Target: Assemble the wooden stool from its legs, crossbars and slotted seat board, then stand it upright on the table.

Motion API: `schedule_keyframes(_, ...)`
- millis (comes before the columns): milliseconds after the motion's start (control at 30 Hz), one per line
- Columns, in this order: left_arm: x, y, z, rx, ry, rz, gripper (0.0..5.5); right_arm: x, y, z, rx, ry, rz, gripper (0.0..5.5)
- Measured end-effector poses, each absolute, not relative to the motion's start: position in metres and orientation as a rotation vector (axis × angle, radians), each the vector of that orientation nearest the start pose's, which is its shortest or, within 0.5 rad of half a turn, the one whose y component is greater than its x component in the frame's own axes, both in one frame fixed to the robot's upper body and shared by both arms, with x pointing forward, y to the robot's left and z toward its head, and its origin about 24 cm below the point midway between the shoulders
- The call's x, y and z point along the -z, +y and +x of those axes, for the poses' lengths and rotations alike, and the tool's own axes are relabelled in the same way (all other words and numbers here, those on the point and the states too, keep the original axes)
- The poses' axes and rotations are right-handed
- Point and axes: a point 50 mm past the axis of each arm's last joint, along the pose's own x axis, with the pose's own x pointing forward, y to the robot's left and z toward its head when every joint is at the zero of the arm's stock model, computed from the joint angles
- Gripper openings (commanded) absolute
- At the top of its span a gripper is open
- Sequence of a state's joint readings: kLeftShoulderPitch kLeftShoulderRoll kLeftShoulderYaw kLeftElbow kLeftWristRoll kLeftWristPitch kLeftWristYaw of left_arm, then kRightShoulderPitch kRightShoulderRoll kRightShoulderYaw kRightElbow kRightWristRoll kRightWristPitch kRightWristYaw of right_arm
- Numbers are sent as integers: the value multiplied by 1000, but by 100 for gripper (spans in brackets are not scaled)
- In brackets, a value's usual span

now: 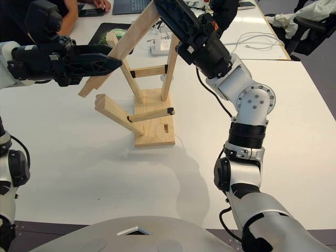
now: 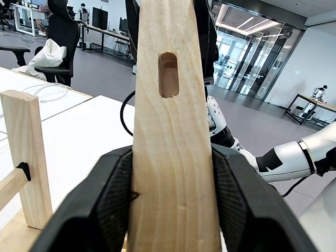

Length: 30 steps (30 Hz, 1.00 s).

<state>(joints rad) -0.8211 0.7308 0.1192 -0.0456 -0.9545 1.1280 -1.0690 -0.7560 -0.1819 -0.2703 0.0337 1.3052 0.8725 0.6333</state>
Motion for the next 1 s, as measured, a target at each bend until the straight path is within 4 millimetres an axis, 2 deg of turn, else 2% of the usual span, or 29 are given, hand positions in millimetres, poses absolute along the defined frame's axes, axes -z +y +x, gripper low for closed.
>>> schedule_keyframes(233, -264, 176, 285, 1386, 147, -162, 363, -246, -115, 304, -1384, -227, 970, 210)
schedule_keyframes(367, -266, 183, 285, 1355, 144, -181, 368, -245, -115, 305, -1371, -223, 990, 210)
schedule_keyframes(567, -283, 213, 276, 1247, 130, -193, 368, -239, -123, 311, -1259, -251, 973, 210)
schedule_keyframes(667, -281, 232, 265, 1175, 163, -157, 368, -237, -146, 317, -1151, -297, 970, 210)
schedule_keyframes(733, -273, 237, 259, 1160, 204, -143, 368, -236, -161, 318, -1103, -309, 953, 210)
schedule_keyframes(833, -255, 233, 249, 1188, 274, -124, 368, -237, -180, 318, -1058, -314, 924, 210)
schedule_keyframes(1000, -243, 221, 238, 1240, 319, -69, 368, -239, -209, 316, -1020, -291, 853, 210)
